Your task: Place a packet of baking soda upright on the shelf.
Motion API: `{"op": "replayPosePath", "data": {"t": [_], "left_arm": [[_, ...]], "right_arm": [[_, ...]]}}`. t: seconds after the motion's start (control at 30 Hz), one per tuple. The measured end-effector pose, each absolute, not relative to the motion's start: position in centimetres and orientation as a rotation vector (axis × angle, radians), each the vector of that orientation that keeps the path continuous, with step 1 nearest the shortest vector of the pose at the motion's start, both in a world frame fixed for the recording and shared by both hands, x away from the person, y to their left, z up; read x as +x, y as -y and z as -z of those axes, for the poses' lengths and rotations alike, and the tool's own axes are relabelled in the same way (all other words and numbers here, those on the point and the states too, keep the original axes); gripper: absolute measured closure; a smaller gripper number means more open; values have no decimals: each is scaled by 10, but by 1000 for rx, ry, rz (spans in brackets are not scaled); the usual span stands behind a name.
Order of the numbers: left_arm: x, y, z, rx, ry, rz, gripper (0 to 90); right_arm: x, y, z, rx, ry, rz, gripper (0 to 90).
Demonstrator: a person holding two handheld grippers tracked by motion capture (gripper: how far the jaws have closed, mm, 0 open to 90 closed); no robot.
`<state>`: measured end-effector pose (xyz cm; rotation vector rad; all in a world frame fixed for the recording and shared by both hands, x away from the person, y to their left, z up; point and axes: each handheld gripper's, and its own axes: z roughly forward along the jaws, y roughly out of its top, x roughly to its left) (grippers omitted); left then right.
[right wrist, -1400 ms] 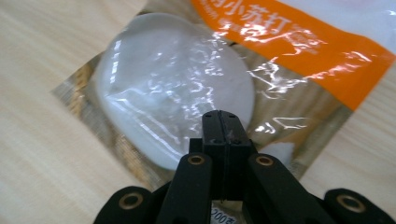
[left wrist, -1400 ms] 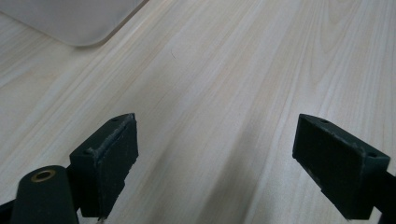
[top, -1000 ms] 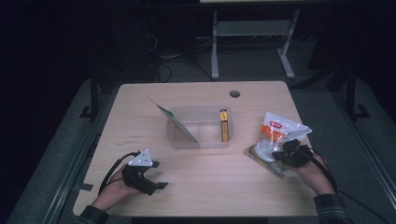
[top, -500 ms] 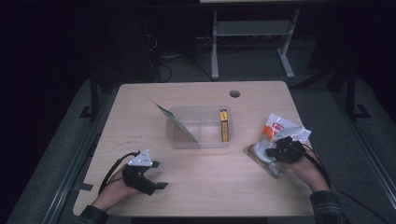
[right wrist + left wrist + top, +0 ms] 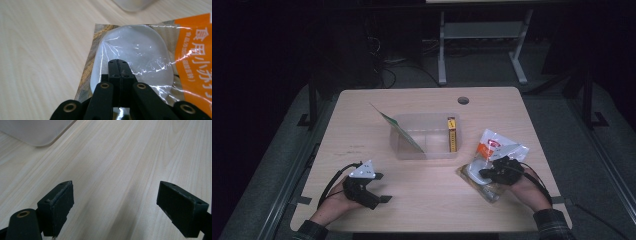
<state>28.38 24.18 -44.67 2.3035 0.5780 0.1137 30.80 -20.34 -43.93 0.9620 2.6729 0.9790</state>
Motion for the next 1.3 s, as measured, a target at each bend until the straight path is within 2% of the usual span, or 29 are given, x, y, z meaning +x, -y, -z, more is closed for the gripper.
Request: {"op": "replayPosePath", "data": {"t": [0.4, 1.0, 1.13, 1.3], "left_arm": [[283, -241, 447, 2304, -571, -109, 138], [282, -235, 445, 2284, -522, -53, 138], [282, -233, 444, 2267, -511, -40, 137], [283, -225, 440, 2212, -515, 19, 132]], "right_arm": [[288, 139, 439, 758, -2773, -1026, 900], [276, 78, 440, 563, -2847, -1068, 900], [276, 75, 440, 529, -2842, -1060, 897], [276, 89, 431, 619, -2788, -1118, 782]]}}
